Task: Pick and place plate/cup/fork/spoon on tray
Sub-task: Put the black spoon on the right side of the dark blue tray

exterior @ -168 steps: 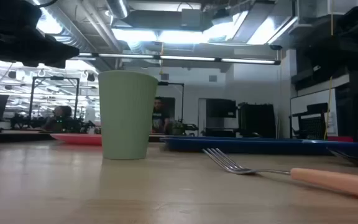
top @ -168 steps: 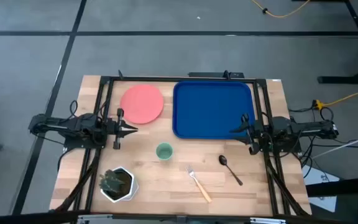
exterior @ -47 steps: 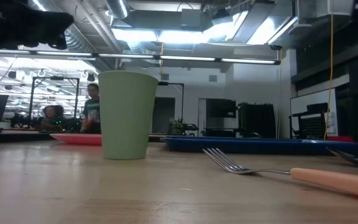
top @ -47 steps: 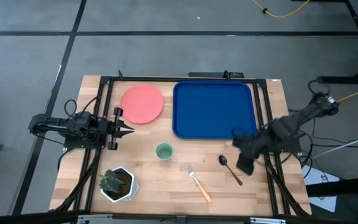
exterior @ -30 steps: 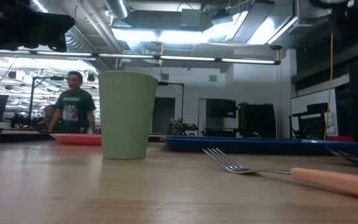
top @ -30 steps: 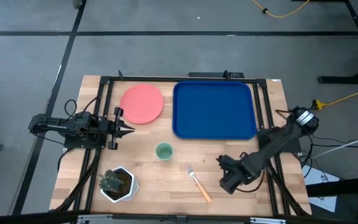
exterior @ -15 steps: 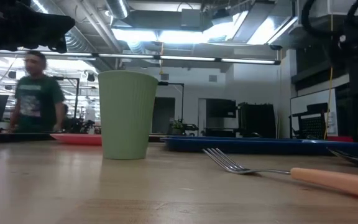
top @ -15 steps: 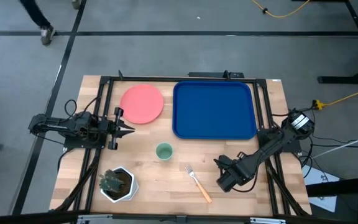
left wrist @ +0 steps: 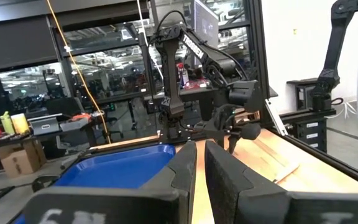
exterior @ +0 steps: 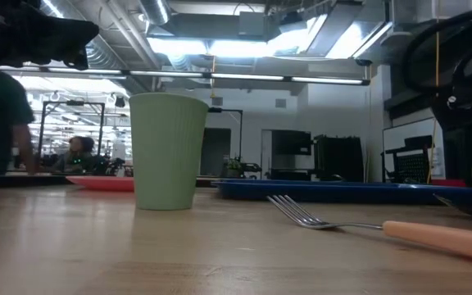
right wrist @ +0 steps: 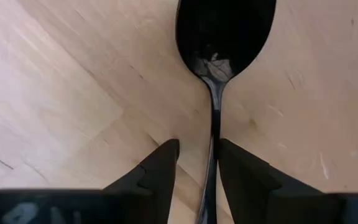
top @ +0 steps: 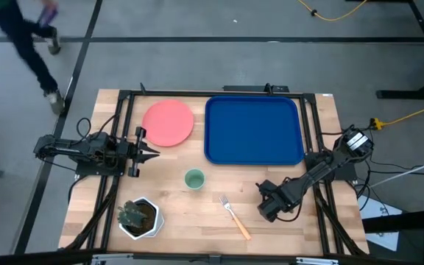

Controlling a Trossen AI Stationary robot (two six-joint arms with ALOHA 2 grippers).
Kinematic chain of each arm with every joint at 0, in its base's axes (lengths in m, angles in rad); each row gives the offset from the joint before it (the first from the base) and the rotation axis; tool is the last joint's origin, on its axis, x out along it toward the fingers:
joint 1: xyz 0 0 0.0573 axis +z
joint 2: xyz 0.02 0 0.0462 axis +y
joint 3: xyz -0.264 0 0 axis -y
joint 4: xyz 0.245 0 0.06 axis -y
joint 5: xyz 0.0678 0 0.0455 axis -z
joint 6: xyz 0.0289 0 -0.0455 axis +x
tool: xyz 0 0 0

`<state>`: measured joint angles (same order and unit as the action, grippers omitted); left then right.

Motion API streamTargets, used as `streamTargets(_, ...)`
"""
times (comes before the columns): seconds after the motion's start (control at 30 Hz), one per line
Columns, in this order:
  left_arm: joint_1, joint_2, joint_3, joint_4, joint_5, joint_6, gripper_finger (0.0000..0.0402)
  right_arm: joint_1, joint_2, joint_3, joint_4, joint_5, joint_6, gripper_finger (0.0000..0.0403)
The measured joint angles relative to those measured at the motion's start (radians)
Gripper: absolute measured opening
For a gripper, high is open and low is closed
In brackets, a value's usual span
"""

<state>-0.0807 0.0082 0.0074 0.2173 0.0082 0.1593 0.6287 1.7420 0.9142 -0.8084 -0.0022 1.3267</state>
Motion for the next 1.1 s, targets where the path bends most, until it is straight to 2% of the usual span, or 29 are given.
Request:
streamTargets(0.23, 0.000, 0.000, 0.000, 0.000, -0.029, 0.000, 0.0027, -0.004, 0.002, -0.001, 0.005, -0.016, 0.005, 0.0116)
streamTargets(0.5, 0.000, 0.000, 0.000, 0.000, -0.051, 0.000, 0.0027, -0.004, 0.005, 0.003, 0.018, -0.028, 0.030, 0.0015)
streamTargets(0.67, 0.000, 0.000, 0.000, -0.006, -0.050, -0.001, 0.0027, -0.010, 0.013, 0.048, -0.018, -0.014, 0.060, 0.0007)
streamTargets(0.73, 0.000, 0.000, 0.000, -0.016, -0.050, -0.001, 0.0027, -0.018, 0.022, 0.093, -0.053, 0.001, 0.060, 0.0006)
streamTargets(0.93, 0.000, 0.000, 0.000, -0.059, -0.050, -0.026, 0.0028, -0.054, 0.018, 0.349, -0.275, 0.036, 0.014, 0.0003)
streamTargets(1.1, 0.000, 0.000, 0.000, -0.064, -0.051, -0.079, 0.0027, -0.088, 0.013, 0.600, -0.547, 0.203, -0.037, 0.0002)
